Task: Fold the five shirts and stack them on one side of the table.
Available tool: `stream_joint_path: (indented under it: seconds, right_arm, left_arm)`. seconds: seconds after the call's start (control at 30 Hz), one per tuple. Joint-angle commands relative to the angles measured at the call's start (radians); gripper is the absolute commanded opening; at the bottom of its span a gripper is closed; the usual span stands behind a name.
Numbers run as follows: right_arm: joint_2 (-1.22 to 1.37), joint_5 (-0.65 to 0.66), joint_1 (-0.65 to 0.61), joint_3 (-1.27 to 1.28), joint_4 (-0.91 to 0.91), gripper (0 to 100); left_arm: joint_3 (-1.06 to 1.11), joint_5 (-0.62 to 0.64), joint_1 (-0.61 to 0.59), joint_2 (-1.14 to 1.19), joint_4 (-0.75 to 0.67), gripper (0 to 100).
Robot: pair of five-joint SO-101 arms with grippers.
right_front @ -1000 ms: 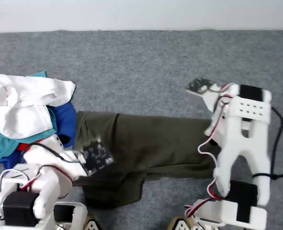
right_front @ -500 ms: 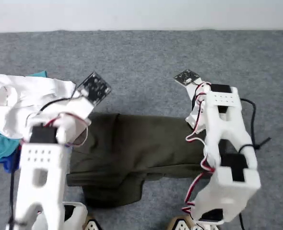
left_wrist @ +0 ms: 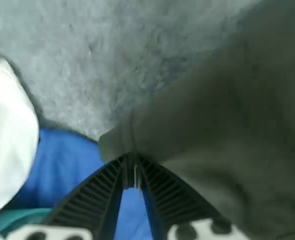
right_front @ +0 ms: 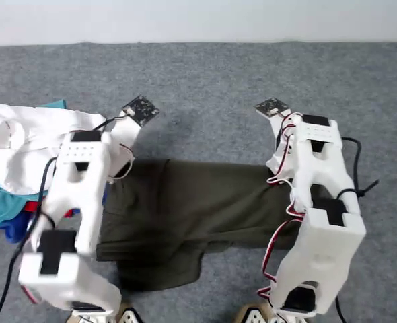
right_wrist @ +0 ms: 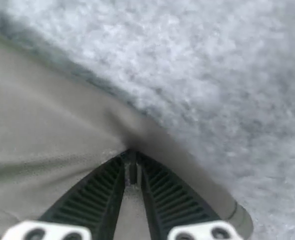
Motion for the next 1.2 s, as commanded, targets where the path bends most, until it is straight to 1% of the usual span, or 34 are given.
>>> stream_joint_path:
  seconds: [0.0,0.23,0.4,0.57,0.67,0.9,1.0,1.07,1.17]
  right_arm:
    - [-0.001,-0.002,0.065,-0.038,-0.005,1.5]
    - [-0.004,0.000,0.107,-0.040,0.005,1.4]
    - [-0.036,0.037,0.111,-0.120,0.131,1.4]
    - [-0.125,0.034,0.082,-0.203,0.271,1.9]
    - [-0.196,0.034,0.021,-0.235,0.371,2.0]
    - [-0.305,0.032,-0.173,-0.235,0.585,2.0]
    - [-0.352,0.032,-0.260,-0.157,0.588,2.0]
    - [-0.384,0.032,-0.334,-0.077,0.587,2.8]
    - [-0.437,0.008,-0.461,0.044,0.585,10.5]
  left_arm:
    - [-0.104,0.006,-0.029,0.071,0.044,1]
    - [-0.117,0.006,-0.023,0.052,0.051,1]
    - [-0.114,0.008,-0.026,-0.138,0.084,1]
    - [-0.113,0.008,-0.043,-0.313,0.175,1]
    - [-0.113,0.008,-0.103,-0.374,0.224,1]
    - [-0.114,0.002,-0.364,-0.410,0.262,1]
    - [-0.117,-0.011,-0.483,-0.411,0.262,1]
    - [-0.114,-0.069,-0.555,-0.404,0.272,1]
    - [-0.111,-0.129,-0.641,-0.402,0.282,1]
